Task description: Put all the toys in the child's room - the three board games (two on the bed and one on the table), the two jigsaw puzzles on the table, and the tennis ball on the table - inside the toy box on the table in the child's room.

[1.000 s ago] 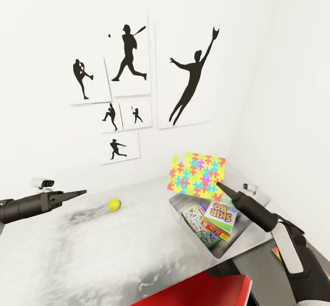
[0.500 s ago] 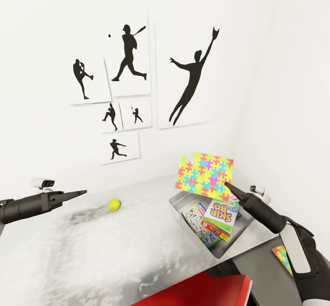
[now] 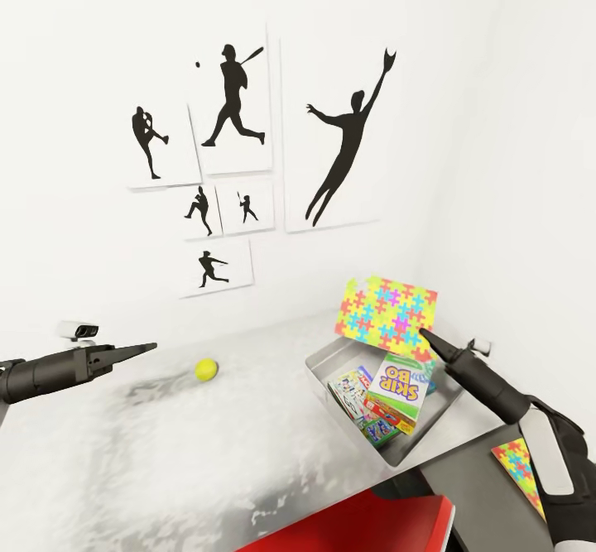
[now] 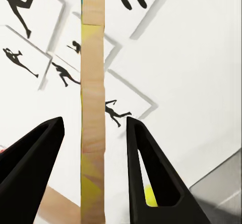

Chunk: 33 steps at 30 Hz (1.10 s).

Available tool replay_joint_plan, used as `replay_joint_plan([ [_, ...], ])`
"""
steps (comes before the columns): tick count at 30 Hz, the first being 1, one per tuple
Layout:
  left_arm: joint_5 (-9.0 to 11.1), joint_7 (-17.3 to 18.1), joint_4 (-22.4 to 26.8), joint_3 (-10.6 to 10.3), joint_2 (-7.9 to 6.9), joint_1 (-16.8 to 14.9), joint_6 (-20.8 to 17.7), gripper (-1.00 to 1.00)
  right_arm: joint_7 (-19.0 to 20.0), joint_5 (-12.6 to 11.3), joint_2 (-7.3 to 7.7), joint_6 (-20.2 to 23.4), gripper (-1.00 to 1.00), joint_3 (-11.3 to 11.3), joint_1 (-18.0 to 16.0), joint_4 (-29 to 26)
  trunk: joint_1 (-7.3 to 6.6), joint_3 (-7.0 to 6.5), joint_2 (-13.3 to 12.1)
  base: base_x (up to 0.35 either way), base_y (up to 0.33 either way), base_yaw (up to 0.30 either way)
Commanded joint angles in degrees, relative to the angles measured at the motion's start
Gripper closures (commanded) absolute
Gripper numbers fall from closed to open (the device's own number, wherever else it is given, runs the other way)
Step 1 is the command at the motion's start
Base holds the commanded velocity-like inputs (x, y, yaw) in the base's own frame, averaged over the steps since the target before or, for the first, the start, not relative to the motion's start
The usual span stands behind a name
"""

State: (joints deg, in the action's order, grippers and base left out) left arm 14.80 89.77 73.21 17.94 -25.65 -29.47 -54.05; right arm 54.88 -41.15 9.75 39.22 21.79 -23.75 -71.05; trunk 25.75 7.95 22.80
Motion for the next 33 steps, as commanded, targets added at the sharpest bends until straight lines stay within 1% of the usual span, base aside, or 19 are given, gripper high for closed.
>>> replay_joint_plan([
  [1,-0.04,0.23,0.01,-0.01,-0.02,-0.05,-0.61,-1.00,-0.18,-0.30,0.00,0.41,1.00,0.06,-0.06,0.47,0.03,0.12,0.12,0.000,0.000,0.000],
  [6,-0.04,0.23,0.01,-0.01,0.00,-0.02,-0.61,-1.00,-0.73,-0.19,0.00,0.42,1.00,0.24,-0.01,1.35,0.03,0.12,0.12,0.000,0.000,0.000],
  [9,-0.04,0.23,0.01,-0.01,-0.01,-0.02,-0.61,-1.00,-2.14,-0.17,0.00,0.44,1.00,0.26,-0.04,1.81,0.03,0.12,0.12,0.000,0.000,0.000],
  [11,-0.04,0.23,0.01,-0.01,0.02,-0.02,-0.60,-1.00,-3.95,-0.18,0.11,0.47,1.00,0.28,-0.04,1.96,0.03,0.12,0.12,0.000,0.000,0.000],
  [14,-0.04,0.23,0.01,-0.04,0.06,-0.01,-0.55,-1.00,-6.02,-0.26,0.97,0.50,1.00,0.29,0.00,2.33,0.03,0.12,0.12,0.000,0.000,0.000],
  [17,-0.04,0.23,0.01,-0.03,0.06,0.00,-0.57,-1.00,-7.71,-0.37,2.04,0.51,1.00,0.34,0.00,4.51,0.03,0.12,0.12,0.000,0.000,0.000],
  [21,-0.04,0.23,0.01,-0.05,0.07,0.00,-0.60,-1.00,-8.73,-0.43,2.77,0.51,1.00,0.35,-0.48,7.62,0.03,0.12,0.12,0.000,0.000,0.000],
  [25,-0.07,0.23,0.01,-0.06,0.07,-0.01,-0.61,-1.00,-9.43,-0.52,3.95,1.59,1.00,0.37,-0.77,10.29,0.03,0.12,0.12,0.000,0.000,0.000],
  [29,-0.05,0.23,0.01,-0.06,0.07,0.01,-0.60,-1.00,-10.55,-0.54,4.44,2.55,1.00,0.42,-0.84,10.72,0.03,0.12,0.12,0.000,0.000,0.000],
  [33,-0.09,0.23,0.01,-0.06,0.07,0.02,-0.60,-1.00,-14.06,-0.62,4.61,2.88,1.00,0.44,-0.93,10.87,0.03,0.12,0.12,0.000,0.000,0.000],
])
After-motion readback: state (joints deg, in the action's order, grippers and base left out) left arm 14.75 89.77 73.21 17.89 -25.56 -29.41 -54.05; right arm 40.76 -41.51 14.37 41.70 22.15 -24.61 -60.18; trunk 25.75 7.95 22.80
